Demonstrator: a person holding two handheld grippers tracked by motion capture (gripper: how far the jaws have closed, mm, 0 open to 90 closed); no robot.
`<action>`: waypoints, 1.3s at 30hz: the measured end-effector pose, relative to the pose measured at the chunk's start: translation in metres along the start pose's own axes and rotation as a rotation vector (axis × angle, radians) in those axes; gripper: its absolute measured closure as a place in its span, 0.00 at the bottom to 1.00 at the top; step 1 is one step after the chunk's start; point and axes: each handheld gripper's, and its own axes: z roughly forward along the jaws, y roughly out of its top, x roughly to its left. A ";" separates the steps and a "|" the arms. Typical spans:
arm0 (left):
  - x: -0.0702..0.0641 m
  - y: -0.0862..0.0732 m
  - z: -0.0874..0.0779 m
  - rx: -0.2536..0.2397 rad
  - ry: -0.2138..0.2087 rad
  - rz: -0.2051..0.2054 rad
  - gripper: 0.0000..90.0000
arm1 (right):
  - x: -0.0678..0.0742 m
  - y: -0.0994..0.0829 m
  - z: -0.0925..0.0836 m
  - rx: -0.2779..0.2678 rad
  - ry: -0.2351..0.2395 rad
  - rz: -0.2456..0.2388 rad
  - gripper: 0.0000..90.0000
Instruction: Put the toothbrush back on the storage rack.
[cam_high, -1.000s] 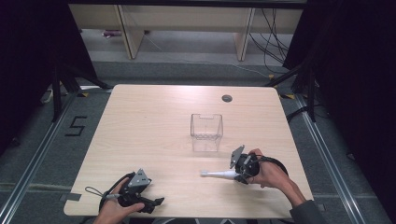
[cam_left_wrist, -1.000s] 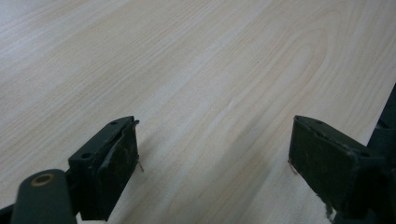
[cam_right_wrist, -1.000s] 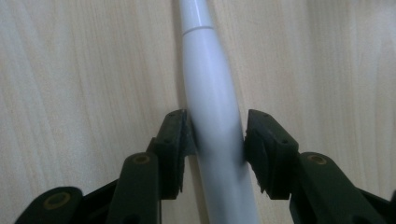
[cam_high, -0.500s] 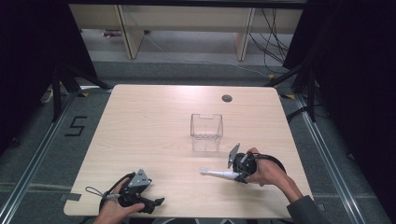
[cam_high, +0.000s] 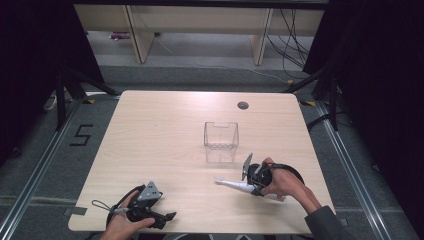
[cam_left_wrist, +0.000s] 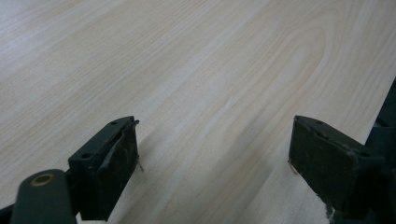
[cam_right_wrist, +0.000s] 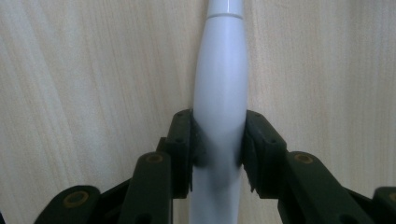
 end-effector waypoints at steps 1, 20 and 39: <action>0.000 0.000 0.000 0.000 0.000 0.000 0.17 | 0.000 0.000 0.000 0.005 -0.002 0.002 0.73; 0.001 0.000 0.000 0.003 0.009 -0.002 0.17 | 0.003 -0.004 -0.008 0.006 -0.049 0.040 0.74; 0.000 0.000 0.000 0.001 0.001 -0.006 0.17 | 0.001 -0.016 -0.045 -0.368 -0.118 0.127 0.74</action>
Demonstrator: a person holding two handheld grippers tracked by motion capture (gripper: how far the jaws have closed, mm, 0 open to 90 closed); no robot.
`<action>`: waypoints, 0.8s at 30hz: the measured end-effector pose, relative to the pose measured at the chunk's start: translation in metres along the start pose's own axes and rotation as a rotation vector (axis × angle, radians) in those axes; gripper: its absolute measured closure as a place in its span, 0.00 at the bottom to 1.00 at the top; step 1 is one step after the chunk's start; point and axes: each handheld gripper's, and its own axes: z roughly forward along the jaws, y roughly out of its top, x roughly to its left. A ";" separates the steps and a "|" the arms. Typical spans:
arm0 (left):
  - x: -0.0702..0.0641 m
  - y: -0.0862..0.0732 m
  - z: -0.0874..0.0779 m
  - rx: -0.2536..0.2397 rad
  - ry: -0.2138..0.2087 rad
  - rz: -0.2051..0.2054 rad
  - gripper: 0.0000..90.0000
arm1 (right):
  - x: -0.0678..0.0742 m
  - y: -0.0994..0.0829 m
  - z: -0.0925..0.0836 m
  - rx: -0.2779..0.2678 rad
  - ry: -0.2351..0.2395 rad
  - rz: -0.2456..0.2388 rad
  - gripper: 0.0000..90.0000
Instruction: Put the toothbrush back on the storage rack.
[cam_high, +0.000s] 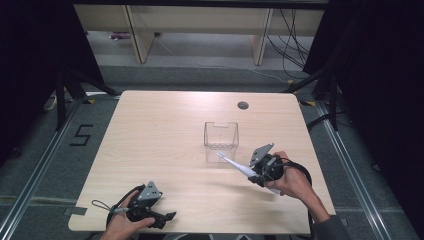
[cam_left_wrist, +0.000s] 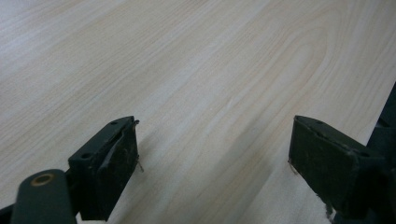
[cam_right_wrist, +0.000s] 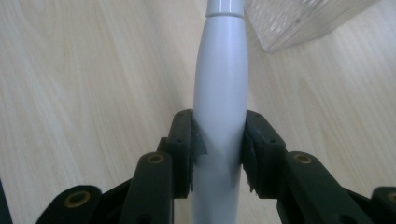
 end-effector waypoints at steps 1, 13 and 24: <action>-0.001 0.000 0.001 -0.008 0.000 -0.010 0.17 | 0.001 0.000 -0.001 -0.014 -0.013 0.026 0.74; 0.001 0.000 0.000 0.001 0.010 0.001 0.17 | -0.002 -0.004 -0.007 -0.222 -0.034 0.110 0.74; 0.001 0.000 0.000 0.004 0.011 0.010 0.17 | -0.005 -0.002 -0.015 -0.351 -0.025 0.159 0.74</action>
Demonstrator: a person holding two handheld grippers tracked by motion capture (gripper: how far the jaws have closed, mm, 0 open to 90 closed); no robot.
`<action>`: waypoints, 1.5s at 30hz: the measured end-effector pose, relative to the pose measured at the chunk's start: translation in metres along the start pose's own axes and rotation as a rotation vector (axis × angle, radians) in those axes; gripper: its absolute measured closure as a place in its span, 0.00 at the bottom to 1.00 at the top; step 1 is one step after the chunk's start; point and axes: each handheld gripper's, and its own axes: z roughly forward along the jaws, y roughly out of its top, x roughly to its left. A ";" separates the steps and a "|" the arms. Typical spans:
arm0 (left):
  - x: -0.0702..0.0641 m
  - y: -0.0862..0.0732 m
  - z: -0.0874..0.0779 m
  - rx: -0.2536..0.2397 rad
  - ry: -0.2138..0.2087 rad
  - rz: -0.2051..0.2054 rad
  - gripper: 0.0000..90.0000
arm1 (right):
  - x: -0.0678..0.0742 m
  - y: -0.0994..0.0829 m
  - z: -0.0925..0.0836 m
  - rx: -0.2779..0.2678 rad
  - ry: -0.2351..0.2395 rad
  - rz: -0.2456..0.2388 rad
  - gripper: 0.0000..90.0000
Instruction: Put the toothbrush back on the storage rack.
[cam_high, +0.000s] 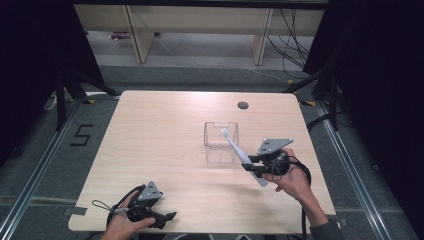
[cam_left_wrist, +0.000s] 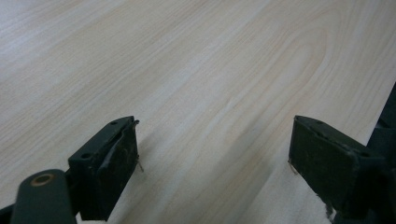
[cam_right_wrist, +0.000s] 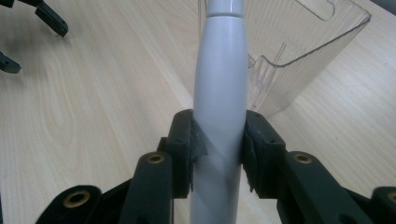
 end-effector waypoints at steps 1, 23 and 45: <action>0.000 0.000 0.000 -0.004 0.000 -0.009 0.17 | -0.001 0.001 -0.001 -0.002 0.002 -0.004 0.74; 0.000 0.000 0.000 -0.005 0.001 -0.011 0.17 | -0.010 0.024 -0.013 -0.128 -0.012 0.042 0.74; 0.000 0.000 -0.001 -0.005 -0.007 -0.010 0.17 | -0.022 0.054 -0.009 -0.260 -0.011 0.077 0.74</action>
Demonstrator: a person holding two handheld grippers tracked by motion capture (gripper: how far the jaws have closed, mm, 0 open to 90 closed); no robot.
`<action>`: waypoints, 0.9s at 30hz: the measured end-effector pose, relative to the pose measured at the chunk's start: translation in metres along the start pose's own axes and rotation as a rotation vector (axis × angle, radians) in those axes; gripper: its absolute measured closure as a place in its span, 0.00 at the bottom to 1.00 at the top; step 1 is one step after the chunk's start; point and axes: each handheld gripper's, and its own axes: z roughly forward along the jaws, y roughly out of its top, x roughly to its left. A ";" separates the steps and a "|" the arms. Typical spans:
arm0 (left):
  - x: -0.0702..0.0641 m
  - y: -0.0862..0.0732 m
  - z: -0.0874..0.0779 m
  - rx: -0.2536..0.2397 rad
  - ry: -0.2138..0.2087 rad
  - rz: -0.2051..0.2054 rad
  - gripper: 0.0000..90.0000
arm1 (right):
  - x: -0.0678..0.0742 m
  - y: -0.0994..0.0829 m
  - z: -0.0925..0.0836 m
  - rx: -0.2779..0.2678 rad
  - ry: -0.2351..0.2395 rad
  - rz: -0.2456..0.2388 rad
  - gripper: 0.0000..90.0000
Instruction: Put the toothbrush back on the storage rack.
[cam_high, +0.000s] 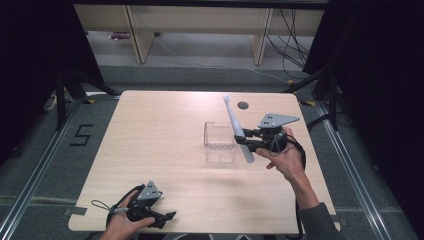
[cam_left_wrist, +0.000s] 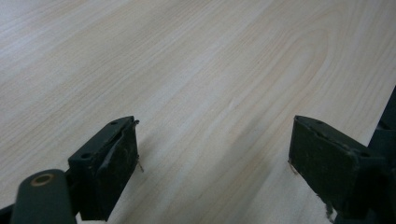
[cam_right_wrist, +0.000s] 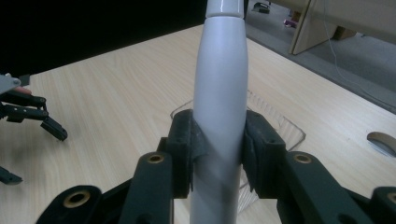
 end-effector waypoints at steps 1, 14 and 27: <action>0.000 0.000 0.000 -0.002 -0.001 -0.001 0.17 | 0.000 0.002 -0.001 0.007 -0.011 0.001 0.74; 0.000 0.000 0.000 -0.001 -0.007 -0.005 0.17 | -0.003 0.028 0.012 -0.037 -0.012 0.001 0.74; 0.000 0.000 0.001 -0.001 -0.005 -0.008 0.17 | -0.014 0.045 0.033 -0.061 -0.040 0.014 0.74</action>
